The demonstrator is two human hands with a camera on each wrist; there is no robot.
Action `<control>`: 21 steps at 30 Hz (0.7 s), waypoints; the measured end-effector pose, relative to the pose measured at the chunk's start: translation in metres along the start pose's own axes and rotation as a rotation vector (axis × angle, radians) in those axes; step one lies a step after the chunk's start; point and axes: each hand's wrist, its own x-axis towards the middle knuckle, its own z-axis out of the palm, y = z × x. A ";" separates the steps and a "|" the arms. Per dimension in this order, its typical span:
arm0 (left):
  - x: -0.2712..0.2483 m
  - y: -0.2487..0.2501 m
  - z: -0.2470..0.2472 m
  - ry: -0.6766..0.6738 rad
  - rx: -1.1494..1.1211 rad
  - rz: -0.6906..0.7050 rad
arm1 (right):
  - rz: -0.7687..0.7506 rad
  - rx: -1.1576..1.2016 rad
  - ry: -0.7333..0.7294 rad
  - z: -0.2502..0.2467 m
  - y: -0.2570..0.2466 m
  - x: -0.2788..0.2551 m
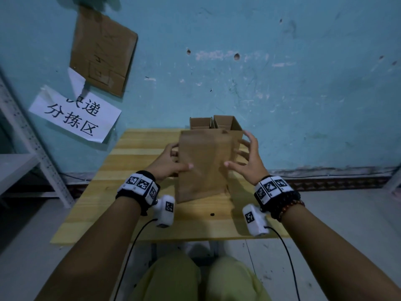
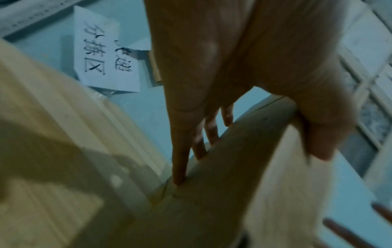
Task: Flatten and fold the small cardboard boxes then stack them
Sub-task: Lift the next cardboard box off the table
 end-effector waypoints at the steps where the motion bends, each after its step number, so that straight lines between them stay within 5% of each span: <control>1: 0.002 0.002 -0.003 0.061 -0.087 -0.006 | 0.009 -0.003 0.066 0.000 -0.001 0.000; 3: 0.006 0.004 -0.009 0.153 -0.194 -0.015 | 0.050 -0.061 0.119 0.001 0.000 0.003; 8: 0.003 -0.001 0.006 0.098 -0.006 -0.062 | 0.242 -0.204 -0.168 0.028 0.015 0.006; 12: 0.004 -0.013 0.006 0.126 -0.052 -0.037 | 0.259 -0.154 -0.023 0.042 0.028 0.006; 21: 0.009 -0.019 -0.009 0.079 -0.174 0.003 | 0.430 -0.165 0.036 0.028 0.040 0.012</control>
